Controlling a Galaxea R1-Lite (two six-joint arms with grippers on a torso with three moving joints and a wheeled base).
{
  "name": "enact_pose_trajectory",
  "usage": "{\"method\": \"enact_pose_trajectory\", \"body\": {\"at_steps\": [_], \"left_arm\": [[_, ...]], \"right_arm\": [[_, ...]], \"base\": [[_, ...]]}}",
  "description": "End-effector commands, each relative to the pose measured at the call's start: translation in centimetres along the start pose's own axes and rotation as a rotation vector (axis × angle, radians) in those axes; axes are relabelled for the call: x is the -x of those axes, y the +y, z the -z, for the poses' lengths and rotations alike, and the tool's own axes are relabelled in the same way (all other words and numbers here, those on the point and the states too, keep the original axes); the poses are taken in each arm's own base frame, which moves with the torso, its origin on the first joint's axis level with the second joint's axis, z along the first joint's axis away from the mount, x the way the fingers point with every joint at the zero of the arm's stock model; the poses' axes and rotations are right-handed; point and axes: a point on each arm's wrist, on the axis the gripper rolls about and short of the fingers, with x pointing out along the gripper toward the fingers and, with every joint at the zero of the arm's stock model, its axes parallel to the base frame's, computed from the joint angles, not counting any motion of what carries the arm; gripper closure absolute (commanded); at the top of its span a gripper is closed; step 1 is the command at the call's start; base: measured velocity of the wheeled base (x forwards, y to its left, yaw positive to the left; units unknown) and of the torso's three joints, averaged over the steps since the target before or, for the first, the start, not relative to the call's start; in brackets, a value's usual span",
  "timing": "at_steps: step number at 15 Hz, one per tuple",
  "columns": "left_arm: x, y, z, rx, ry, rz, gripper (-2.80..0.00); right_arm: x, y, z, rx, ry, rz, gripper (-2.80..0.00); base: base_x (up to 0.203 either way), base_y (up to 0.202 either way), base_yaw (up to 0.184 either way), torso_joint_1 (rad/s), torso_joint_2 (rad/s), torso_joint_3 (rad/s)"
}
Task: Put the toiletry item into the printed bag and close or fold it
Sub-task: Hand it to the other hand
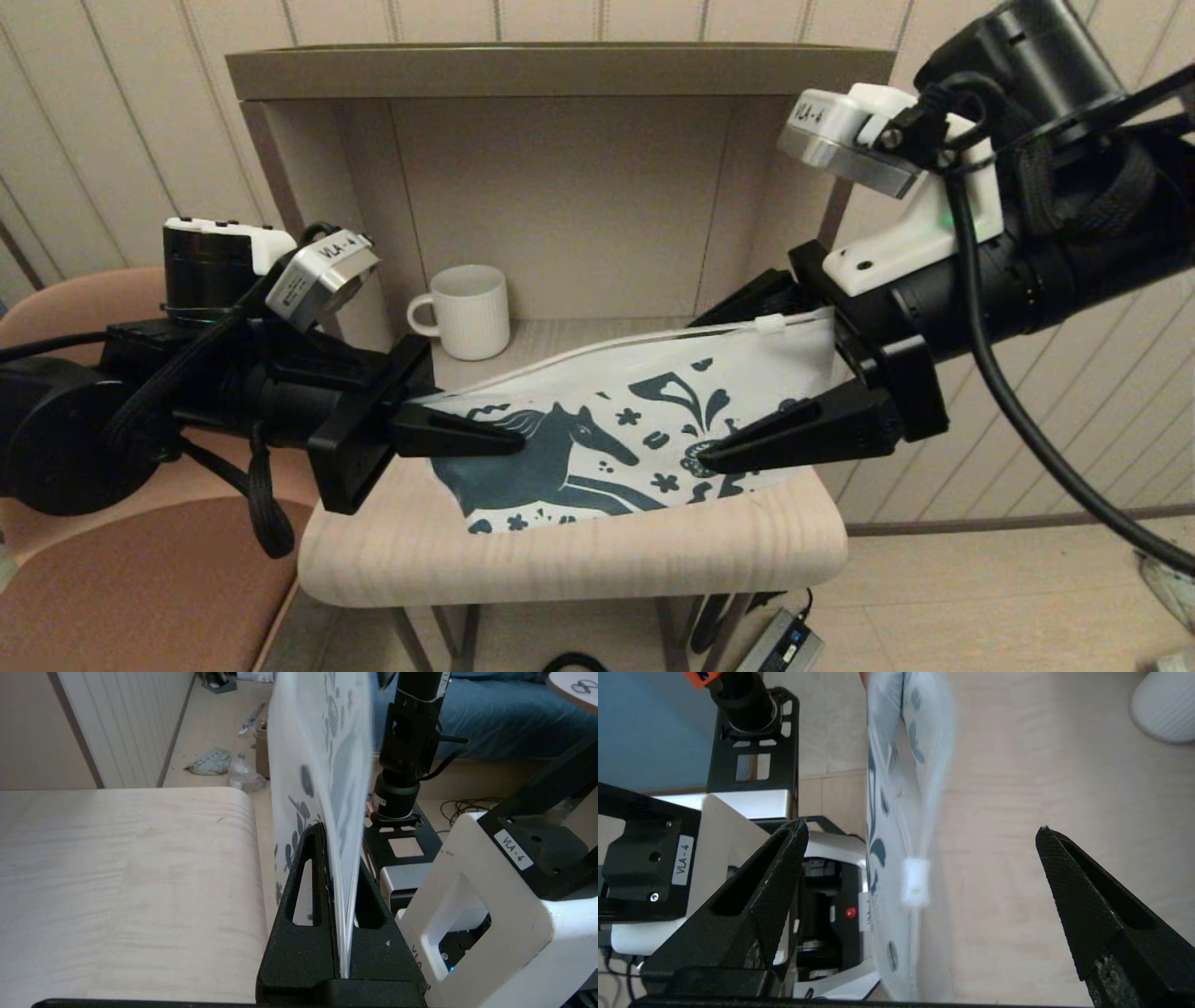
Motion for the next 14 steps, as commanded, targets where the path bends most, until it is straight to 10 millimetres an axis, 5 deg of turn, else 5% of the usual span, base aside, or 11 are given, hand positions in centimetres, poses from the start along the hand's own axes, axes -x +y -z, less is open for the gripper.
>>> {"method": "enact_pose_trajectory", "body": {"at_steps": [1,12,13,14], "left_arm": [[0.0,-0.1,-0.1,-0.005,-0.003,0.007,0.00],[0.0,0.2,0.4,-0.028,0.001,0.003,0.00],[0.0,0.2,0.4,-0.030,0.001,0.003,0.00],[0.0,0.3,0.4,-0.030,0.000,0.003,0.00]], "right_arm": [[-0.3,0.1,0.5,-0.012,0.012,-0.017,-2.80],[1.1,0.5,0.9,-0.016,0.005,0.012,-2.80],[1.1,0.4,1.0,-0.021,0.006,0.013,0.00],[1.1,0.4,1.1,-0.022,0.007,0.012,0.00]], "base": [[0.000,0.000,0.000,0.000,0.00,0.000],[0.000,0.000,0.000,0.000,0.00,0.000],[0.000,0.000,0.000,0.000,0.00,0.000],[0.000,0.000,0.000,0.000,0.00,0.000]]}}
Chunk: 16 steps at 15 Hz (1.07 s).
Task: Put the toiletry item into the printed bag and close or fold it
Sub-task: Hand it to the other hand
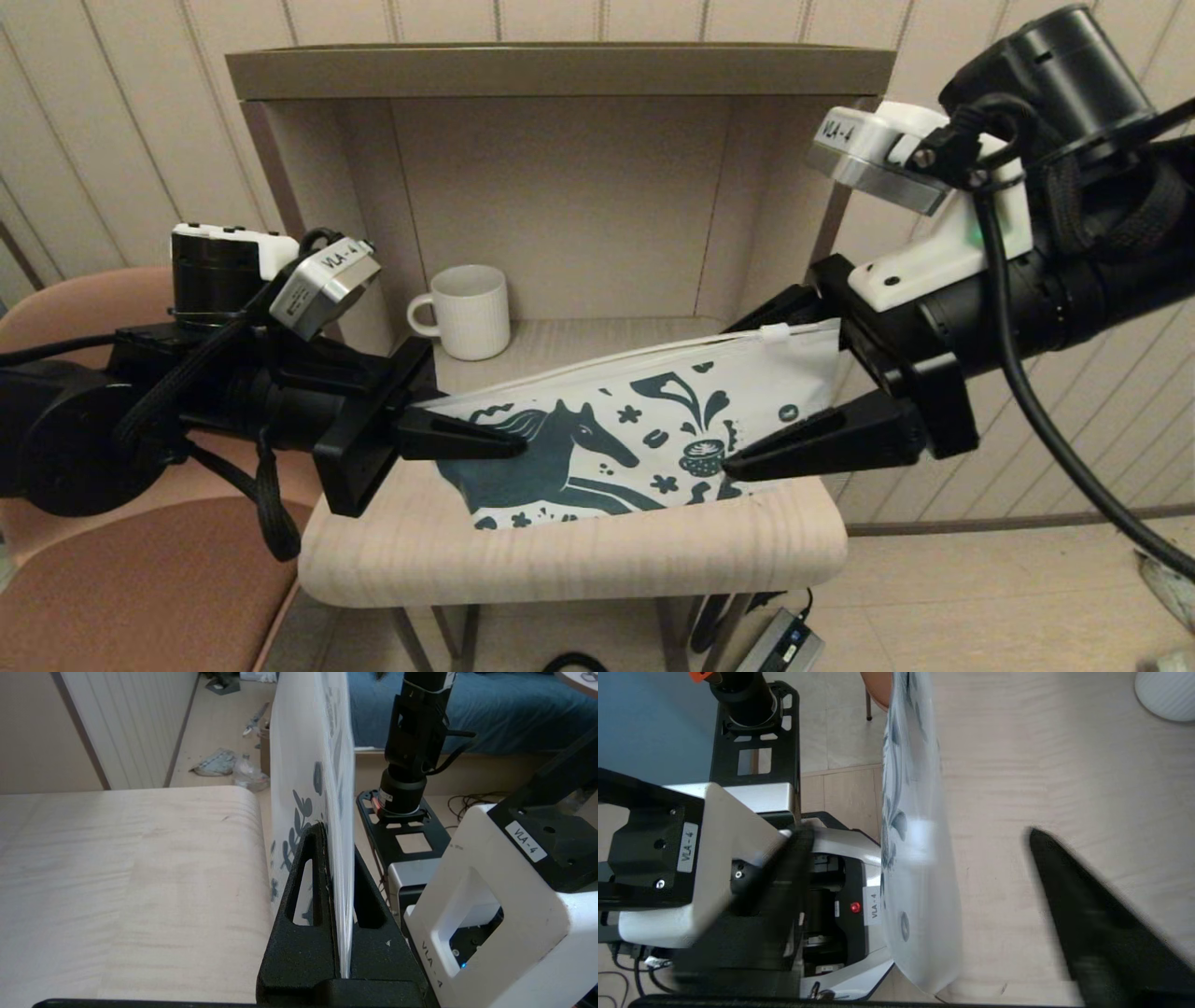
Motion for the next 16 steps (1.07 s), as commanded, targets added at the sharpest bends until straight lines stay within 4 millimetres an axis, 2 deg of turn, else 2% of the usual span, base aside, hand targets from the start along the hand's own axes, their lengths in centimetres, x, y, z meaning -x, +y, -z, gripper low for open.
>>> {"method": "enact_pose_trajectory", "body": {"at_steps": [1,15,16], "left_arm": [[-0.01,0.05,0.01,-0.003,-0.003,0.007,0.00],[-0.19,0.39,0.19,0.026,0.003,0.007,0.00],[-0.19,0.41,0.13,0.025,0.002,0.007,-2.80]], "right_arm": [[0.12,0.11,0.09,0.000,0.000,-0.003,0.00],[-0.19,0.30,0.10,0.001,-0.001,-0.023,0.00],[-0.13,0.34,0.04,0.004,-0.003,-0.022,0.00]], "base": [[0.000,0.000,0.000,0.000,0.00,0.000],[0.000,0.000,0.000,0.000,0.00,0.000],[0.000,0.000,0.000,0.000,0.00,0.000]]}}
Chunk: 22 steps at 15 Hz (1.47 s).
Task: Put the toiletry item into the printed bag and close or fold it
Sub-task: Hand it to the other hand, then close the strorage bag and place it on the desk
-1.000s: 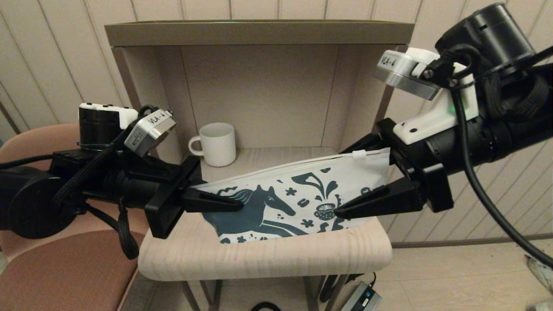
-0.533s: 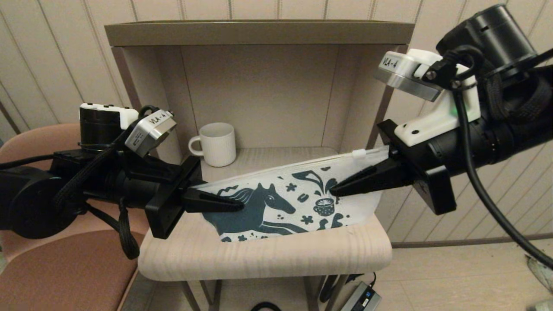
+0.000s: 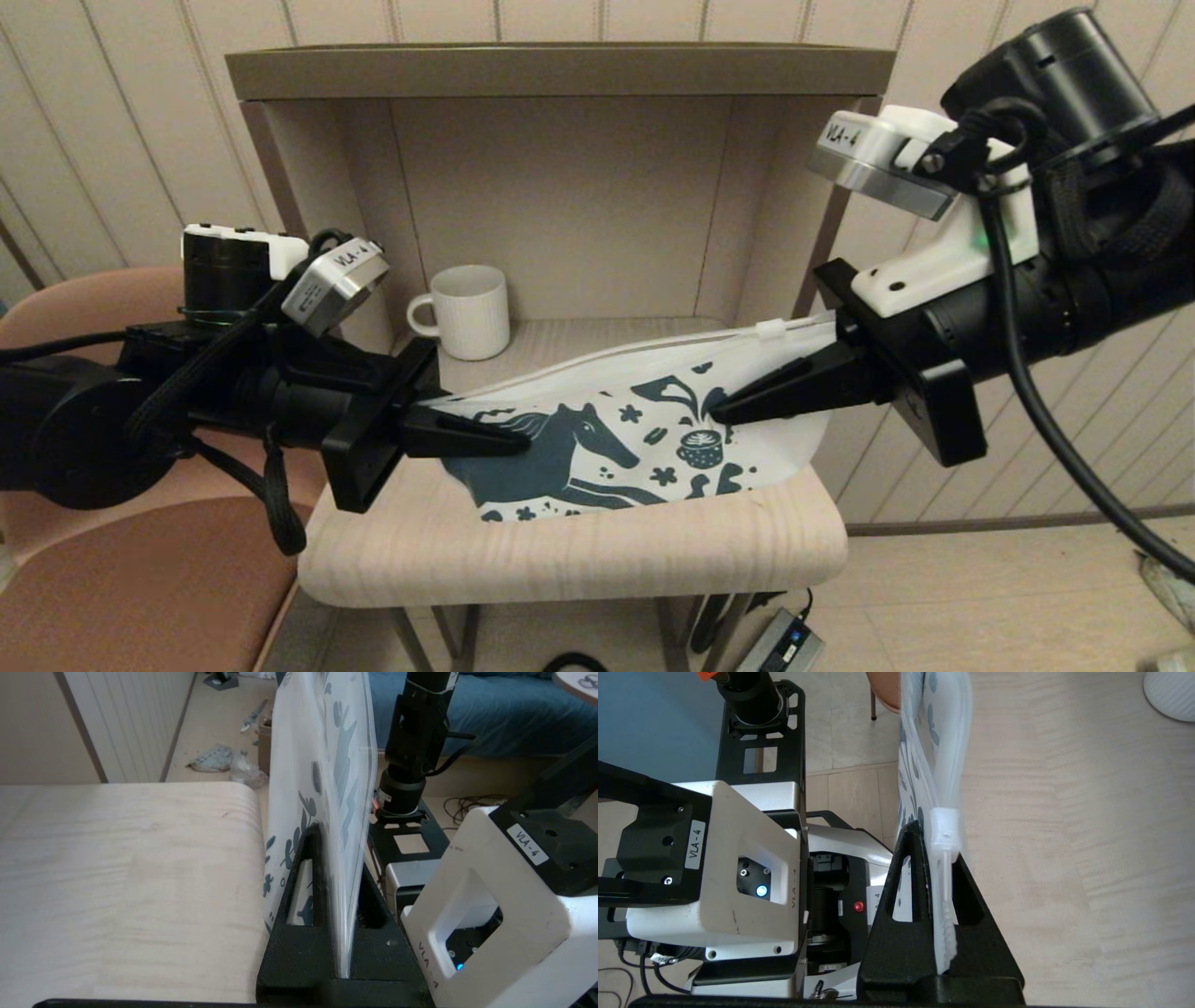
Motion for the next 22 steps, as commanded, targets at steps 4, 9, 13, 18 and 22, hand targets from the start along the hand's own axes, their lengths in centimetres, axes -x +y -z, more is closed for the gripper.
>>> {"method": "enact_pose_trajectory", "body": {"at_steps": [4,9,13,18,22], "left_arm": [[0.0,0.2,-0.4,-0.011,-0.005,0.005,-2.80],[0.5,0.0,-1.4,-0.036,-0.012,-0.015,-2.80],[0.5,0.4,-2.5,-0.018,-0.022,-0.014,-2.80],[0.3,0.5,-3.0,0.016,-0.022,-0.028,-2.80],[-0.3,0.5,-3.5,0.040,-0.015,-0.066,-2.80]], "right_arm": [[-0.2,0.0,0.4,-0.011,0.010,-0.012,0.00],[-0.8,-0.1,1.0,-0.020,0.017,-0.022,0.00],[-1.8,0.0,1.1,-0.005,0.008,-0.047,0.00],[-4.6,-1.0,1.0,-0.019,-0.002,-0.103,0.00],[-6.0,-1.3,0.2,-0.025,-0.007,-0.128,0.00]], "base": [[0.000,0.000,0.000,0.000,0.00,0.000],[0.000,0.000,0.000,0.000,0.00,0.000],[0.000,0.000,0.000,0.000,0.00,0.000],[0.000,0.000,0.000,0.000,0.00,0.000],[0.000,0.000,0.000,0.000,0.00,0.000]]}}
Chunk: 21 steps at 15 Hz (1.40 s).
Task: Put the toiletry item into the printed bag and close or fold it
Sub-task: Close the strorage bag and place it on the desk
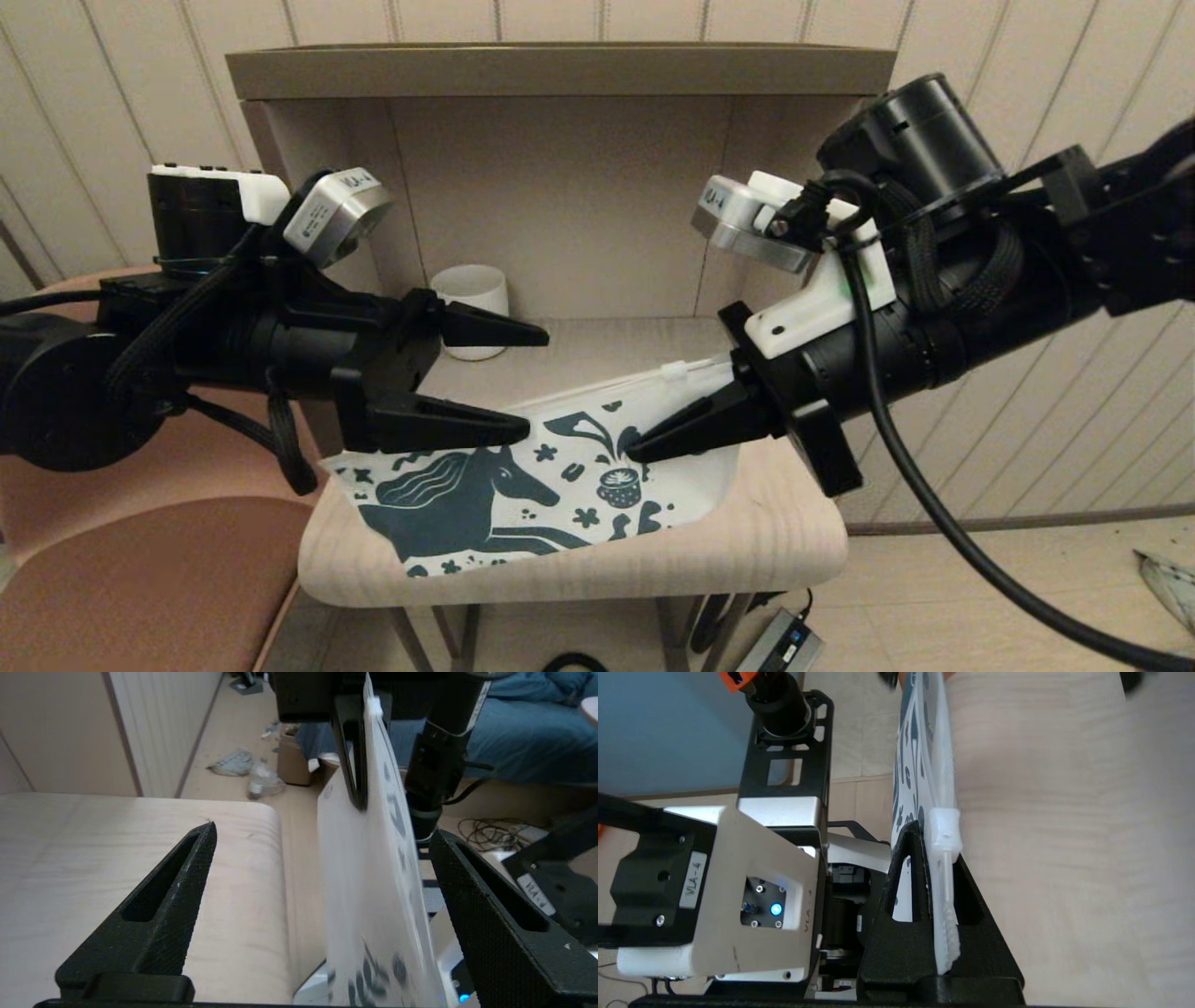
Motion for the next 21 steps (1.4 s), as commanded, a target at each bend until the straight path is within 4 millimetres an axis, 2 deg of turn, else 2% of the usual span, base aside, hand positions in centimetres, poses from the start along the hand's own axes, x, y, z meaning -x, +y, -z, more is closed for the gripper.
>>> {"method": "enact_pose_trajectory", "body": {"at_steps": [1,8,15,21], "left_arm": [[-0.2,-0.1,-0.4,0.009,-0.006,0.011,-2.80],[-0.2,-0.3,-1.7,0.054,-0.017,0.008,-2.80],[-0.9,-0.2,-1.7,0.081,-0.012,-0.027,-2.80],[-0.9,-0.3,-1.8,0.085,-0.011,-0.025,-2.80]], "right_arm": [[-1.4,-0.8,-0.1,-0.008,0.007,-0.025,0.00],[-4.6,-1.3,-1.0,-0.023,0.011,-0.077,0.00],[-5.6,-1.8,-1.7,-0.117,0.000,-0.090,0.00],[-5.7,-2.0,-1.9,-0.120,-0.004,-0.090,0.00]], "base": [[0.000,0.000,0.000,0.000,0.00,0.000],[0.000,0.000,0.000,0.000,0.00,0.000],[0.000,0.000,0.000,0.000,0.00,0.000],[0.000,0.000,0.000,0.000,0.00,0.000]]}}
